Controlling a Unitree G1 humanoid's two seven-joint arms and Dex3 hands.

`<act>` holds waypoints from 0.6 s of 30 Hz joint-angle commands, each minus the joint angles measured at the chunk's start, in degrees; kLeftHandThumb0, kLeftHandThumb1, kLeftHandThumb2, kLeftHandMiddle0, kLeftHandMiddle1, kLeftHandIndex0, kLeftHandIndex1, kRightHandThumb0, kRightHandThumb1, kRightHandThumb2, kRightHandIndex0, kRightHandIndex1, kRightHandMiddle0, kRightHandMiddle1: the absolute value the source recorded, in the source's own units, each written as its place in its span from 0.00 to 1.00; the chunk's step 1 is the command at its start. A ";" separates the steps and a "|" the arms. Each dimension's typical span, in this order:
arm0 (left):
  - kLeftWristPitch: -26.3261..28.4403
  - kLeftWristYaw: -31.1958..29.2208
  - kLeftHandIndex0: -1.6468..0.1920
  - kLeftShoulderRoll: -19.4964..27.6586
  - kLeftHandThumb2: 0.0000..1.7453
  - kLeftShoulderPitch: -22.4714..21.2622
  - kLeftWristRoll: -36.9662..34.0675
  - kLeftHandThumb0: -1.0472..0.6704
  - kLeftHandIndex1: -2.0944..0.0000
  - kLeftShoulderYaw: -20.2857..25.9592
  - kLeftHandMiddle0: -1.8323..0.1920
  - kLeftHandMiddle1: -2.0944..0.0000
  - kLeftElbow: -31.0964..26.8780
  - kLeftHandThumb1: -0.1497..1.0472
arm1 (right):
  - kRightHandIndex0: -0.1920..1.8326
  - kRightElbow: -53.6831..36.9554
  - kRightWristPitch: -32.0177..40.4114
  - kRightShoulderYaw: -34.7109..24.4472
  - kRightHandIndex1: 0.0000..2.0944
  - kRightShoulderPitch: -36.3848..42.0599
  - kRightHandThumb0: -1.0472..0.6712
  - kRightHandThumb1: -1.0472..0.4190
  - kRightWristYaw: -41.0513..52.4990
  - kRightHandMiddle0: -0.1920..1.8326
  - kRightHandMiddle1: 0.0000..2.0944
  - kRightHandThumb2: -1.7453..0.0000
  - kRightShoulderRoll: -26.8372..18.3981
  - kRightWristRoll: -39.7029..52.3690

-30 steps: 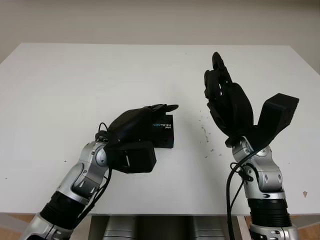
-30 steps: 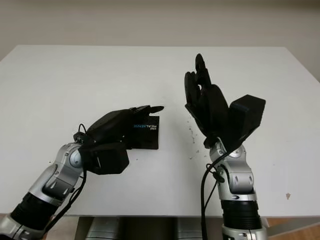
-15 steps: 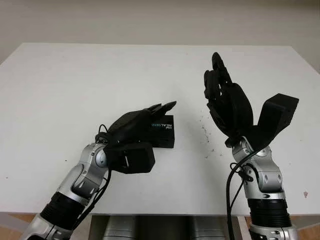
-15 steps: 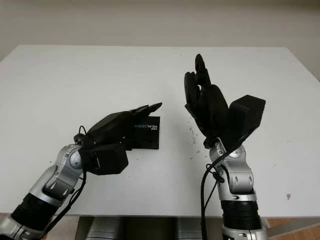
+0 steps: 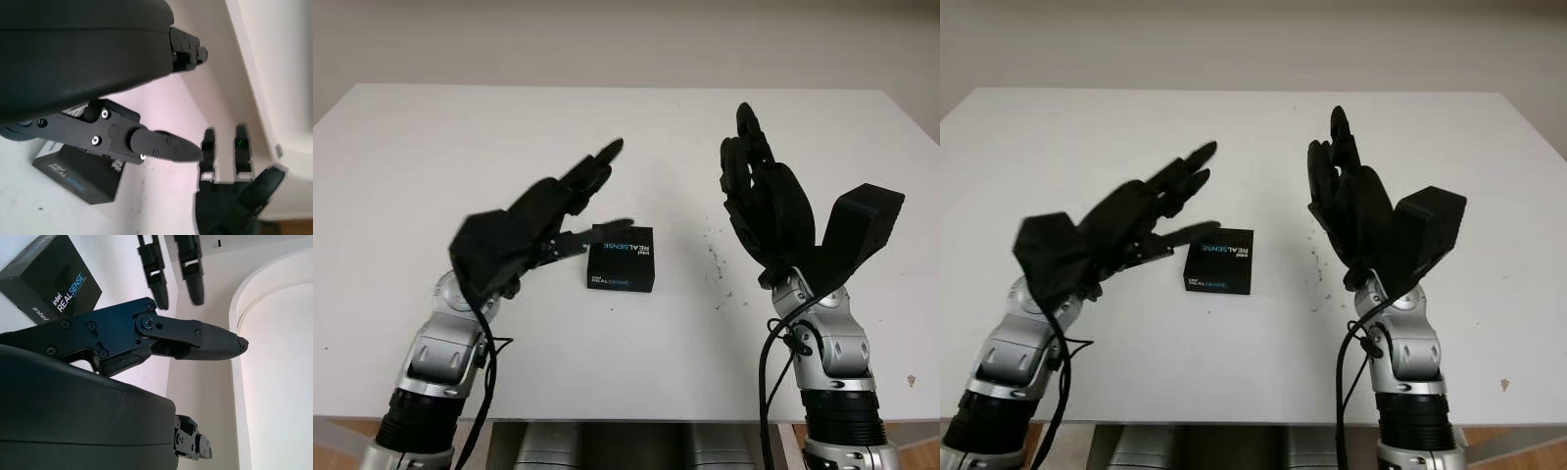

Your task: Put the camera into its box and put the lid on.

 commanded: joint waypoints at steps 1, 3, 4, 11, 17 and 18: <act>2.48 0.41 0.87 -0.77 0.14 -2.19 -3.93 0.29 0.97 3.21 0.88 0.97 -0.34 1.00 | 0.00 0.36 -0.94 -0.23 0.00 -0.91 0.19 0.00 0.00 0.00 0.00 0.67 -0.19 -0.24; 4.83 1.98 0.87 -1.68 0.15 -2.89 -7.13 0.29 0.97 5.60 0.88 0.97 0.16 1.00 | 0.00 0.83 -1.67 -0.24 0.00 -0.95 0.19 0.00 0.37 0.00 0.00 0.67 -0.37 -0.38; 4.96 2.66 0.88 -2.00 0.15 -3.00 -8.16 0.29 0.98 6.56 0.89 0.98 0.57 1.00 | 0.00 1.05 -1.94 -0.30 0.00 -1.00 0.19 0.00 0.49 0.00 0.00 0.66 -0.37 -0.33; -3.02 8.94 0.96 -4.07 0.20 -3.31 -7.94 0.23 1.00 10.55 0.96 0.99 7.14 1.00 | 0.00 3.62 -3.39 -0.68 0.00 -1.86 0.19 0.00 0.94 0.00 0.00 0.64 -0.32 -0.13; -11.59 12.58 1.00 -4.69 0.23 -3.94 -5.73 0.22 1.00 11.19 1.00 1.00 15.30 1.00 | 0.00 6.74 -6.61 -0.62 0.00 -2.09 0.18 0.00 -0.41 0.00 0.00 0.60 0.16 -2.08; -12.81 13.35 1.00 -4.70 0.24 -3.90 -5.00 0.22 1.00 11.10 1.00 1.00 16.31 1.00 | 0.00 7.06 -6.78 -0.61 0.00 -2.09 0.18 0.00 -0.50 0.00 0.00 0.59 0.07 -2.22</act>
